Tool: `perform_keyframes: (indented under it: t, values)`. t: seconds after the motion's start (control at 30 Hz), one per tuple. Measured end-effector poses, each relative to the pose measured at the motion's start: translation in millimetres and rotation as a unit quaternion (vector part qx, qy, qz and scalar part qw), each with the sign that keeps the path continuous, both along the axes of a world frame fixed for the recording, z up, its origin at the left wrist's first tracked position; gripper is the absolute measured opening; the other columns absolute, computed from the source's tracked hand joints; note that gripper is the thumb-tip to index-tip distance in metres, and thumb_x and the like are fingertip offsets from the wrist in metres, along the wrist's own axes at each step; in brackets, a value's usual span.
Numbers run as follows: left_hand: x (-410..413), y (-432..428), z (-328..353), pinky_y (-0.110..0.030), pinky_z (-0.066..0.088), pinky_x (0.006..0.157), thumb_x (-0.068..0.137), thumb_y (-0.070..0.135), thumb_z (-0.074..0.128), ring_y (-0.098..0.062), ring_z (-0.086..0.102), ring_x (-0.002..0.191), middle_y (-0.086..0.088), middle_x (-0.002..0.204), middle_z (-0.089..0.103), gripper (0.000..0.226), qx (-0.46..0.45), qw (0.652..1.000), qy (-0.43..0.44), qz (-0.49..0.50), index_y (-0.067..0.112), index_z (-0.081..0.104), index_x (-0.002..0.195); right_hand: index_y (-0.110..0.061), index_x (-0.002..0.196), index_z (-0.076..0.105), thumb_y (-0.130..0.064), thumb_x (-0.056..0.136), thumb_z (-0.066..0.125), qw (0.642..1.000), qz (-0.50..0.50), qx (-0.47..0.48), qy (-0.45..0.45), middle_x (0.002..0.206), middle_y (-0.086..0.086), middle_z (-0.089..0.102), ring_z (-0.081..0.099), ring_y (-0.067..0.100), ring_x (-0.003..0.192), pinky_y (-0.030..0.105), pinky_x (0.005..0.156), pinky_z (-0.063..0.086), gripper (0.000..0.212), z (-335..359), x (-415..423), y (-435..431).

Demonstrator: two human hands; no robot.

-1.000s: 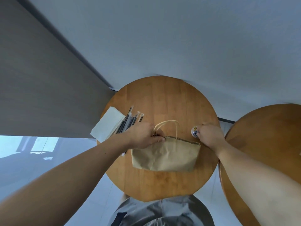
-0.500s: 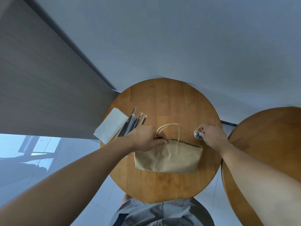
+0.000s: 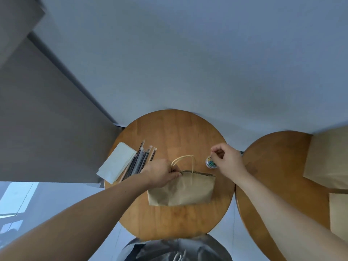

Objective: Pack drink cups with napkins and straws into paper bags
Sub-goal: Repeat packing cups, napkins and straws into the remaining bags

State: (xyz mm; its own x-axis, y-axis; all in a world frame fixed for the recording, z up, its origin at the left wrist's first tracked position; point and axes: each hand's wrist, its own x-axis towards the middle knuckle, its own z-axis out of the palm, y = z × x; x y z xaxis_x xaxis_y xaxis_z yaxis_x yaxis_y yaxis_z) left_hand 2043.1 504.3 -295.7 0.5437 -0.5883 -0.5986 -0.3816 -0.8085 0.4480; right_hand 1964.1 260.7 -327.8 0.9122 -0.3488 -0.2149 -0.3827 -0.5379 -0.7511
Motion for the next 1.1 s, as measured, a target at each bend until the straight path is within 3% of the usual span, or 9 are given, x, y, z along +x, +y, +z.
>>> perform_keyframes:
  t: [0.2, 0.3, 0.4, 0.53, 0.67, 0.83, 1.0, 1.1]
  values:
    - [-7.6, 1.9, 6.6, -0.032, 0.056, 0.073, 0.098, 0.045, 0.052, -0.014, 0.066, 0.086, 0.008, 0.095, 0.072, 0.026, 0.009, 1.0, -0.017, 0.007, 0.037, 0.073, 0.111, -0.034, 0.088, 0.067, -0.011, 0.084, 0.075, 0.995, 0.015, 0.065, -0.071, 0.08, -0.011, 0.068, 0.062, 0.001, 0.076, 0.009, 0.068, 0.047, 0.024, 77.6, -21.8, 32.0]
    - [-11.3, 6.2, 8.1, -0.027, 0.049, 0.065, 0.098, 0.044, 0.051, -0.013, 0.064, 0.085, 0.007, 0.096, 0.072, 0.026, 0.005, 1.0, -0.02, 0.007, 0.037, 0.073, 0.111, -0.033, 0.082, 0.069, -0.014, 0.082, 0.078, 0.995, 0.052, 0.081, -0.039, 0.078, -0.013, 0.07, 0.064, 0.002, 0.075, 0.016, 0.069, 0.05, 0.021, 87.5, -36.5, 51.8]
    - [-14.7, 8.6, 10.9, -0.028, 0.052, 0.068, 0.097, 0.043, 0.052, -0.016, 0.066, 0.088, 0.005, 0.097, 0.073, 0.027, 0.005, 1.0, -0.024, 0.006, 0.035, 0.073, 0.112, -0.03, 0.079, 0.069, -0.013, 0.083, 0.077, 0.992, 0.091, 0.088, 0.006, 0.077, -0.018, 0.069, 0.063, -0.001, 0.073, 0.013, 0.067, 0.047, 0.019, 79.1, -45.8, 72.6]
    - [-22.3, 6.8, 13.3, -0.028, 0.049, 0.067, 0.098, 0.044, 0.052, -0.019, 0.067, 0.092, 0.002, 0.1, 0.072, 0.028, 0.012, 0.999, -0.049, 0.011, 0.033, 0.072, 0.114, -0.031, 0.086, 0.067, -0.018, 0.086, 0.071, 0.992, 0.122, 0.021, 0.015, 0.075, -0.022, 0.066, 0.063, -0.004, 0.077, 0.013, 0.069, 0.048, 0.014, 66.3, -45.1, 90.6]
    - [-33.3, 6.7, 13.4, -0.03, 0.044, 0.064, 0.099, 0.046, 0.048, -0.023, 0.066, 0.088, -0.001, 0.089, 0.066, 0.034, 0.025, 0.997, -0.067, 0.011, 0.022, 0.071, 0.107, -0.025, 0.104, 0.069, -0.024, 0.091, 0.066, 0.988, 0.137, -0.061, -0.019, 0.09, -0.016, 0.07, 0.064, -0.004, 0.086, 0.013, 0.077, 0.05, 0.013, 59.1, -39.1, 96.2]
    - [-41.8, 10.1, 13.0, -0.031, 0.043, 0.063, 0.1, 0.044, 0.045, -0.026, 0.066, 0.089, -0.005, 0.093, 0.068, 0.035, 0.026, 0.996, -0.088, 0.01, 0.017, 0.068, 0.099, -0.025, 0.102, 0.069, -0.029, 0.092, 0.065, 0.976, 0.185, -0.116, -0.021, 0.093, -0.012, 0.073, 0.067, 0.003, 0.087, 0.018, 0.075, 0.051, 0.012, 54.4, -35.8, 96.1]
    - [-42.6, 13.2, 12.6, -0.034, 0.045, 0.067, 0.101, 0.043, 0.043, -0.029, 0.065, 0.09, -0.008, 0.095, 0.069, 0.034, 0.023, 0.995, -0.099, 0.005, 0.016, 0.062, 0.091, -0.028, 0.099, 0.071, -0.031, 0.091, 0.066, 0.974, 0.19, -0.121, -0.022, 0.09, -0.013, 0.074, 0.065, 0.002, 0.087, 0.0, 0.066, 0.039, 0.01, 53.4, -32.9, 93.7]
    - [-42.3, 12.2, 12.6, -0.036, 0.046, 0.068, 0.101, 0.044, 0.042, -0.029, 0.065, 0.089, -0.009, 0.094, 0.068, 0.035, 0.021, 0.994, -0.103, 0.0, 0.016, 0.062, 0.091, -0.028, 0.099, 0.071, -0.032, 0.09, 0.066, 0.969, 0.204, -0.138, -0.031, 0.089, -0.012, 0.074, 0.066, 0.006, 0.084, 0.008, 0.07, 0.043, 0.011, 52.1, -30.4, 90.2]
